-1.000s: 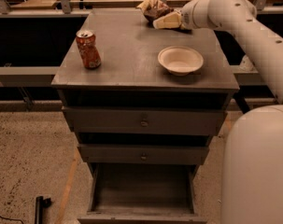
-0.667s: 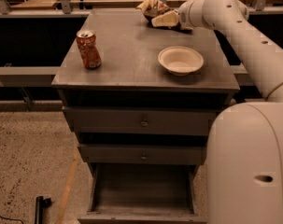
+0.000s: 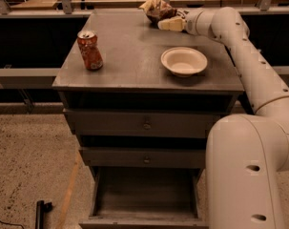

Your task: Move brown chip bag near coke can

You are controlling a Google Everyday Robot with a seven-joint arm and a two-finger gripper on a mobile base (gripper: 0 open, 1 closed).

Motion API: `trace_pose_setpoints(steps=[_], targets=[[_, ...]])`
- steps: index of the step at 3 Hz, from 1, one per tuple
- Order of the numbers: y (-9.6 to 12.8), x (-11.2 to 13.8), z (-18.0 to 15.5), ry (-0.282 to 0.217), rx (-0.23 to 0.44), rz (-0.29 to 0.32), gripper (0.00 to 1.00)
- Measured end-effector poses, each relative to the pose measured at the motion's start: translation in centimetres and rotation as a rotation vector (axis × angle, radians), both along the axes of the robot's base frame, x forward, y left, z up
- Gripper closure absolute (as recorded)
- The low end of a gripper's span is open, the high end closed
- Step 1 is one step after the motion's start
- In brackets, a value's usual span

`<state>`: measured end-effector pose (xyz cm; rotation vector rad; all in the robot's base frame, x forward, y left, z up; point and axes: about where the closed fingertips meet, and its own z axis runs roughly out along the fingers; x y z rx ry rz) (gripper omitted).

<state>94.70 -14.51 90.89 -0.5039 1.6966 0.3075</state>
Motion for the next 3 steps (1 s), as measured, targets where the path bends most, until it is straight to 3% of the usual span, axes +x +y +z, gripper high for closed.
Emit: trace_pose_setpoints(steps=[1, 2, 3], targets=[[-0.3, 1.1, -0.5, -0.031, 0.025, -0.004, 0.00], [0.4, 2.4, -0.5, -0.032, -0.030, -0.059, 0.00], [-1.8, 3.3, -1.2, 0.020, -0.079, -0.158, 0.00]])
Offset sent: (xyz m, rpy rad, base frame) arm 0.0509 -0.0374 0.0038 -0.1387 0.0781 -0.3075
